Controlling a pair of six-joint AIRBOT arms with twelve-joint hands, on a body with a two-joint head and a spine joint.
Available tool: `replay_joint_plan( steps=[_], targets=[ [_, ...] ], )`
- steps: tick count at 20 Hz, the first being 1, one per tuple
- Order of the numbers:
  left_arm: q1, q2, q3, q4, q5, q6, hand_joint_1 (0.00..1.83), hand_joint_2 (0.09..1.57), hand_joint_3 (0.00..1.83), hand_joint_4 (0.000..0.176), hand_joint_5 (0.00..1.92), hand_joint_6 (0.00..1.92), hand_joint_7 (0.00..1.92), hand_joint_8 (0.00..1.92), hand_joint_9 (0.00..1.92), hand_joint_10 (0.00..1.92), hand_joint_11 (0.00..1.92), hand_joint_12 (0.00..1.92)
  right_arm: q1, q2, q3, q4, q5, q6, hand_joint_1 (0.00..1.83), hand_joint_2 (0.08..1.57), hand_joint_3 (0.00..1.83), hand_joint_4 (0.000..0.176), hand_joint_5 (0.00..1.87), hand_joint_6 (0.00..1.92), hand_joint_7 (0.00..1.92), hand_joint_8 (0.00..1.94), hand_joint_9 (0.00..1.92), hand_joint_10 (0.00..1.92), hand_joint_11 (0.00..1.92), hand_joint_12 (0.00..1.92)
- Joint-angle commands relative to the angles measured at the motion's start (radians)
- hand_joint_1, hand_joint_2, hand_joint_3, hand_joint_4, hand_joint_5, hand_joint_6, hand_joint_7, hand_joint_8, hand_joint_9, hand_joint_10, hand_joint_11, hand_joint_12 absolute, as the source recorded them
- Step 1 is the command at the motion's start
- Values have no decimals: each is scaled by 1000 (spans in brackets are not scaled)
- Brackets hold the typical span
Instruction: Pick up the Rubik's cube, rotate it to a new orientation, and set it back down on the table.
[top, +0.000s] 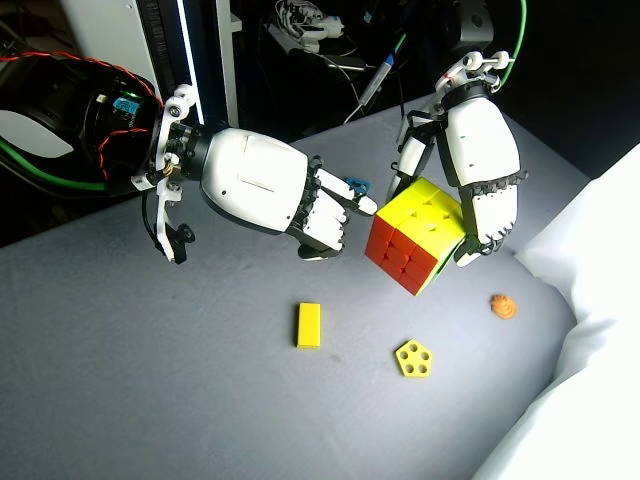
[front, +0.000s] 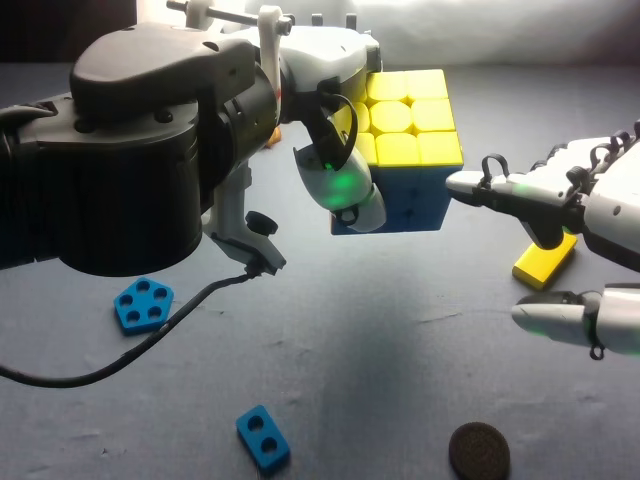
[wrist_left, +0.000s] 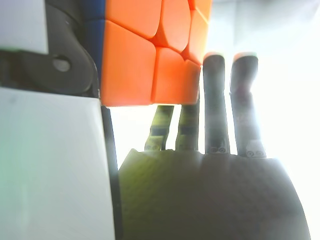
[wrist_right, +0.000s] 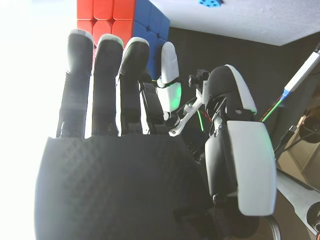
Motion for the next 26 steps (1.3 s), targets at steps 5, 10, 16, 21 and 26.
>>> replay_joint_plan(
  steps=[5,10,16,21,26],
  targets=[
    [-18,10,-2,71,2,-7,1012,1428,5,0,384,1745,524,1848,264,1847,269,1921,-24,-24,32,2,106,-10,376,1253,0,0,128,6,429,1733,440,1921,378,1921],
    [-19,10,1,71,2,-7,1013,1431,4,0,405,1713,503,1888,261,1862,282,1921,-13,-25,32,6,108,-12,348,1266,4,0,112,3,404,1796,433,1921,362,1921],
    [-20,10,1,71,2,-7,1012,1432,2,0,393,1727,510,1872,256,1837,275,1921,44,77,5,-130,115,252,364,1266,1,0,116,5,402,1761,436,1921,372,1921],
    [-21,10,1,71,2,-7,1017,1436,0,0,406,1683,494,1921,230,1892,270,1921,82,116,10,-183,148,347,408,1250,0,0,134,8,446,1732,453,1921,375,1921],
    [-22,10,4,71,1,-7,1021,1432,1,0,419,1668,491,1921,223,1917,278,1921,121,40,85,-183,111,405,359,1267,4,0,118,1,418,1724,414,1921,362,1921]
  ],
)
